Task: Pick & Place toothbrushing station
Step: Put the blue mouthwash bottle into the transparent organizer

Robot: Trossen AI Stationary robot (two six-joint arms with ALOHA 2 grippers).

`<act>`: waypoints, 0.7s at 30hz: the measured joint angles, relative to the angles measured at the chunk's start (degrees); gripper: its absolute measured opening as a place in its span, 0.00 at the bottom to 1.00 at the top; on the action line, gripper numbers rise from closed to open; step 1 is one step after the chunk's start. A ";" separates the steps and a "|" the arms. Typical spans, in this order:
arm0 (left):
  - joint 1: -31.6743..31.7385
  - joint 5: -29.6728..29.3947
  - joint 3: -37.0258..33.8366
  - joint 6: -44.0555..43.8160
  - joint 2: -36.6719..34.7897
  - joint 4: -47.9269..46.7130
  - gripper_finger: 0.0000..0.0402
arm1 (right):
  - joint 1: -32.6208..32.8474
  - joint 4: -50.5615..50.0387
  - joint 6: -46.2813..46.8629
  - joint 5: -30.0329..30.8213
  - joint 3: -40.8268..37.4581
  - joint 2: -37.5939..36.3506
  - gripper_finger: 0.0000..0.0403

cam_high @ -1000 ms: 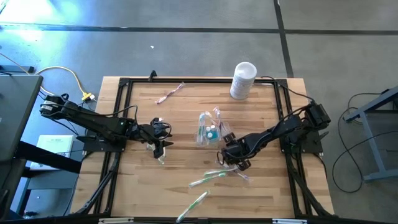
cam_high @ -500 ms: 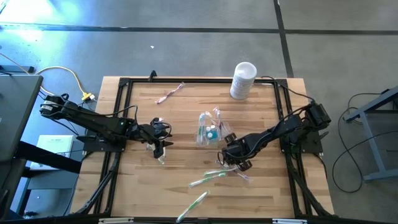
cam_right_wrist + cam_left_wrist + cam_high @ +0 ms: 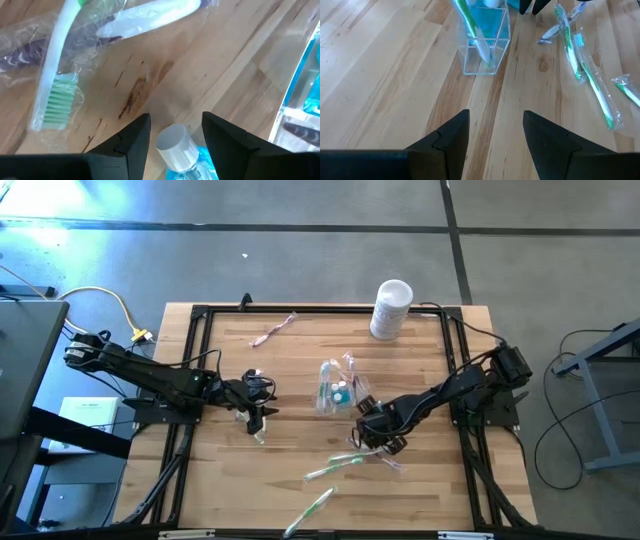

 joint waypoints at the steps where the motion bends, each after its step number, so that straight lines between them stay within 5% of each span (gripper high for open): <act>1: 0.00 0.00 0.00 0.02 0.00 0.02 0.45 | -0.01 0.31 0.00 -0.03 0.00 0.01 0.43; 11: 0.00 -0.01 0.00 0.11 0.00 -0.05 0.45 | -0.07 1.39 0.30 -0.57 0.04 0.07 0.44; 21: 0.00 -0.02 0.00 0.11 0.00 -0.13 0.45 | -0.07 2.36 0.52 0.13 0.24 0.00 0.70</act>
